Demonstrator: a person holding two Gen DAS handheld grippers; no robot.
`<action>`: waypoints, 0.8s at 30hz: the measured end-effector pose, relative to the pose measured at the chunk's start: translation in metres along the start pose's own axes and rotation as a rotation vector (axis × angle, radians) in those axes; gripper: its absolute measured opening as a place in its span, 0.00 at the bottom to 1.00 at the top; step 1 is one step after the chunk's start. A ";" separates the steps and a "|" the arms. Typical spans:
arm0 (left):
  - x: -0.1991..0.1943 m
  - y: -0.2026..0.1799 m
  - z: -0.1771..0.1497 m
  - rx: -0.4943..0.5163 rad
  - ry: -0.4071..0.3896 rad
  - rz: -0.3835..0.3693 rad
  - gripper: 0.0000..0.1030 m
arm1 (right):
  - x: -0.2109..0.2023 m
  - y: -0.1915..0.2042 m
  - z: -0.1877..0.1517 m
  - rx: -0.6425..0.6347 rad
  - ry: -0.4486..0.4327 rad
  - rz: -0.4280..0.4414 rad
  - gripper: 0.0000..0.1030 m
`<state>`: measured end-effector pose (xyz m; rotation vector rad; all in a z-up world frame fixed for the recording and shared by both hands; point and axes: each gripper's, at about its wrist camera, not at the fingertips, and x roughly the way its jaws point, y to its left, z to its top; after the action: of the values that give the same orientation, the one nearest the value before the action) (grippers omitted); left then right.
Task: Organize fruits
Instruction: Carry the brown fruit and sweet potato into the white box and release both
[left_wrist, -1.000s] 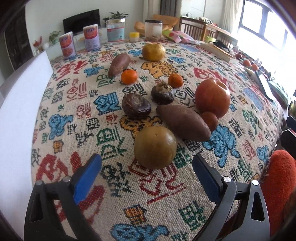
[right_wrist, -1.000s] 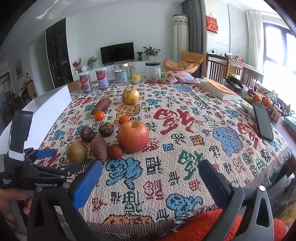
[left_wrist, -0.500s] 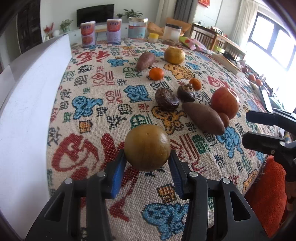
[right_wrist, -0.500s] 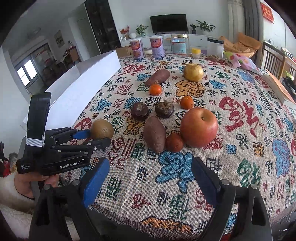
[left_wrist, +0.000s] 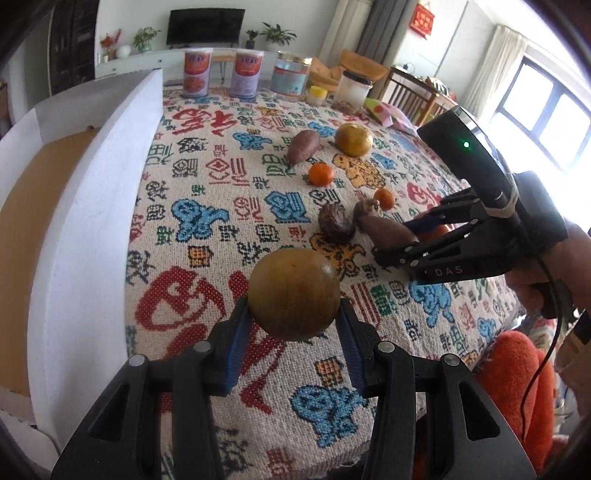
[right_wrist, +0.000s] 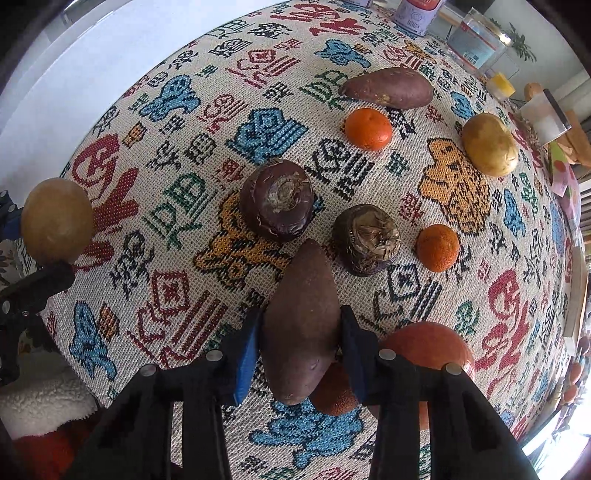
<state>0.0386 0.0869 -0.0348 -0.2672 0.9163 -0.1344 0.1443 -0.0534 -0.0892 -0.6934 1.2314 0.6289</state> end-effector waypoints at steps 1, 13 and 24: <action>-0.014 0.003 0.006 -0.015 -0.016 -0.026 0.46 | -0.010 -0.007 0.001 0.038 -0.034 0.020 0.40; -0.113 0.139 0.025 -0.215 -0.144 0.370 0.46 | -0.129 0.109 0.078 0.174 -0.431 0.641 0.40; -0.093 0.150 0.005 -0.201 -0.123 0.449 0.64 | -0.104 0.160 0.109 0.202 -0.481 0.656 0.57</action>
<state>-0.0135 0.2525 -0.0039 -0.2465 0.8476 0.3868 0.0675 0.1267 0.0108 0.0608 1.0341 1.1162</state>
